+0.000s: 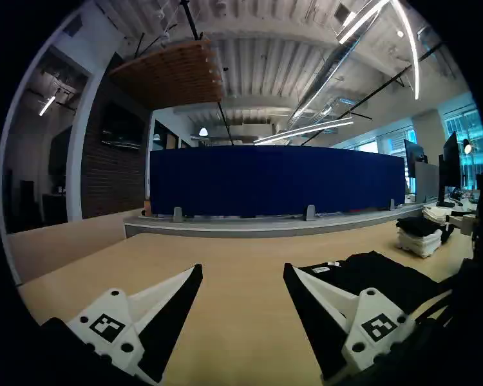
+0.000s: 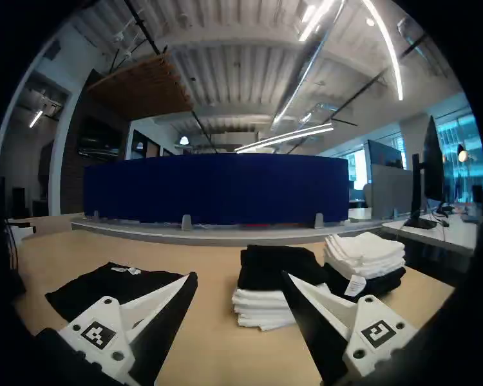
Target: Fold towel
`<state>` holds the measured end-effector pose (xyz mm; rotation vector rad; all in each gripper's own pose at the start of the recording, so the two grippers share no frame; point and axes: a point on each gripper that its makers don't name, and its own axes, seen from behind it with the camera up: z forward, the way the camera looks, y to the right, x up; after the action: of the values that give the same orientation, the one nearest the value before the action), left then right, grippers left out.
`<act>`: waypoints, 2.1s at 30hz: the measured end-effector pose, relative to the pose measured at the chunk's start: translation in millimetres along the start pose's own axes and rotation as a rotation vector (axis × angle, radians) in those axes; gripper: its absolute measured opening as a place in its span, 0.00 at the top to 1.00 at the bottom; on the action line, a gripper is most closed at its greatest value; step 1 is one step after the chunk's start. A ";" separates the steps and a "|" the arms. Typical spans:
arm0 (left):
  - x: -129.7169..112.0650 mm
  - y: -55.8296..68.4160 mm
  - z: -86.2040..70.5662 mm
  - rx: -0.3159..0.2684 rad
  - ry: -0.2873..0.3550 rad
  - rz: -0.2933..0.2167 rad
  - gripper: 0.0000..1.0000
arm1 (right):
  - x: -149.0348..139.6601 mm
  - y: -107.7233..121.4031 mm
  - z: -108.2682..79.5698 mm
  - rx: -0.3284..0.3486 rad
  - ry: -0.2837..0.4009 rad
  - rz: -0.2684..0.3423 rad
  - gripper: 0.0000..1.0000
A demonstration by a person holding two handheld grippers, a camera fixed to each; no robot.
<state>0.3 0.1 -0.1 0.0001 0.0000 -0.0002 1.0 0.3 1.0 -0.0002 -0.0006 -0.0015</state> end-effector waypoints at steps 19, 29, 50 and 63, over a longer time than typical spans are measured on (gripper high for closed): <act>-0.6 0.7 -2.7 0.002 -0.001 0.000 0.07 | 0.8 -0.7 0.5 0.003 0.000 0.000 0.00; 17.5 0.1 -4.6 0.014 0.006 -0.003 0.07 | 23.9 15.9 2.2 -0.041 0.007 0.000 0.00; 177.2 3.5 -11.4 -0.009 -0.053 0.019 0.07 | 199.0 -9.7 -11.2 -0.002 -0.018 0.030 0.00; 178.2 30.7 -5.5 -0.117 -0.124 0.055 0.07 | 206.6 -24.7 -6.5 0.086 -0.094 -0.005 0.00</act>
<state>178.5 30.8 -5.6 -0.1171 -0.1238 0.0544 207.5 -24.8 -5.4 0.0853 -0.0941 -0.0068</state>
